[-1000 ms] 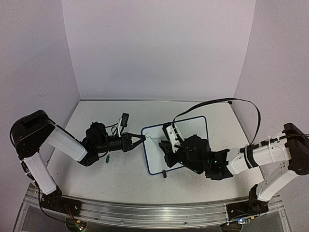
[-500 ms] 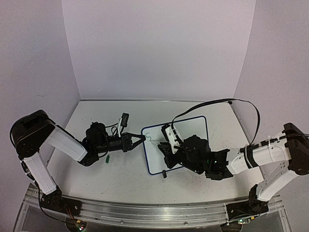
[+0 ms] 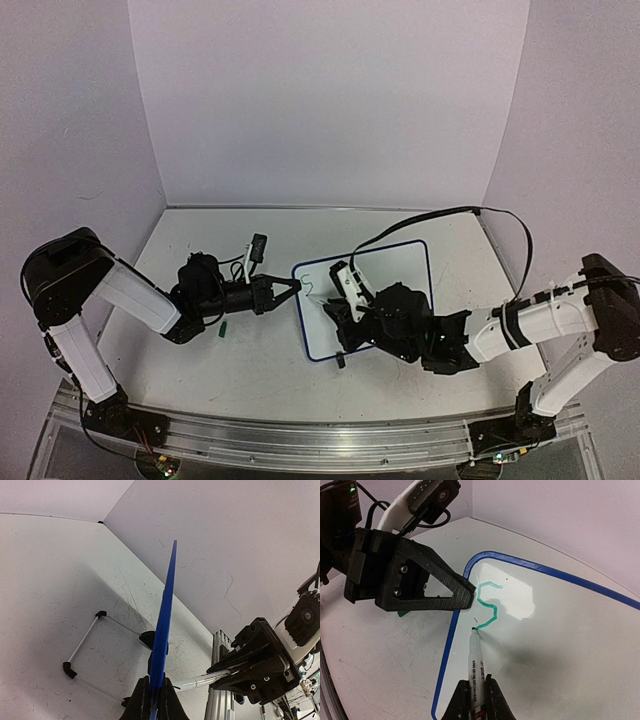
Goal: Write a sentence on the whiteboard
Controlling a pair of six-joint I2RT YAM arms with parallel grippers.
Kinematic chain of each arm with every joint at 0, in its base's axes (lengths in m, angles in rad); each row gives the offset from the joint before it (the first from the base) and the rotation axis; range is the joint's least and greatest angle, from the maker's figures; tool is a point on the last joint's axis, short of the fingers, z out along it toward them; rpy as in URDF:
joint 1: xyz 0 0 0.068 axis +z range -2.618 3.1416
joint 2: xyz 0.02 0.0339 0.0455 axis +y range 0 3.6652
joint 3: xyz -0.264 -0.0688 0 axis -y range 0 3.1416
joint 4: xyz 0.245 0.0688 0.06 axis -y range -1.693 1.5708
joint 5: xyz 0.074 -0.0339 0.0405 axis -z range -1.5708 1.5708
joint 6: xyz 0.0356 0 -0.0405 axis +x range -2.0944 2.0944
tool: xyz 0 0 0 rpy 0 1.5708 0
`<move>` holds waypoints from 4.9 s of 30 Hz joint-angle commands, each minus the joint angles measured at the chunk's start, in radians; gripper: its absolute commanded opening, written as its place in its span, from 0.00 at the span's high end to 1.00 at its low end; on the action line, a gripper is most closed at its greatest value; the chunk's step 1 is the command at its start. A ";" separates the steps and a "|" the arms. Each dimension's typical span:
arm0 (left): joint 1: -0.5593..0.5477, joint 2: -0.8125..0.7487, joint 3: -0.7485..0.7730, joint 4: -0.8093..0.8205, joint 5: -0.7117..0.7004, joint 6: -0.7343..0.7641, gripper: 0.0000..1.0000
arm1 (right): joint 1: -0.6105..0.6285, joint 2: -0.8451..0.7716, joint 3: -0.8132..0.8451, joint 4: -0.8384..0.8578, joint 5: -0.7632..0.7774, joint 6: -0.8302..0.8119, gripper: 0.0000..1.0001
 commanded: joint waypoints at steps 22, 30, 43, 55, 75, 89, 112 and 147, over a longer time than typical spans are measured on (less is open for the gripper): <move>-0.009 -0.019 -0.025 0.035 0.050 -0.027 1.00 | -0.011 -0.094 0.002 0.013 0.060 -0.021 1.00; -0.009 -0.021 -0.026 0.035 0.053 -0.030 1.00 | -0.009 -0.085 0.010 0.041 0.087 -0.038 1.00; -0.009 -0.024 -0.028 0.035 0.053 -0.026 1.00 | -0.011 -0.062 0.041 0.051 0.085 -0.047 1.00; -0.009 -0.024 -0.030 0.035 0.056 -0.025 1.00 | -0.011 -0.016 0.056 0.055 0.120 -0.049 1.00; -0.009 -0.027 -0.029 0.035 0.053 -0.025 1.00 | -0.009 -0.039 0.015 0.007 0.101 -0.015 1.00; -0.009 -0.030 -0.025 0.035 0.054 -0.024 1.00 | -0.005 -0.063 -0.016 -0.017 0.087 0.019 1.00; -0.008 -0.032 -0.027 0.035 0.055 -0.024 1.00 | 0.007 -0.081 -0.054 -0.049 0.106 0.063 1.00; -0.009 -0.031 -0.024 0.035 0.070 -0.028 1.00 | 0.007 -0.037 0.029 0.071 0.084 0.001 1.00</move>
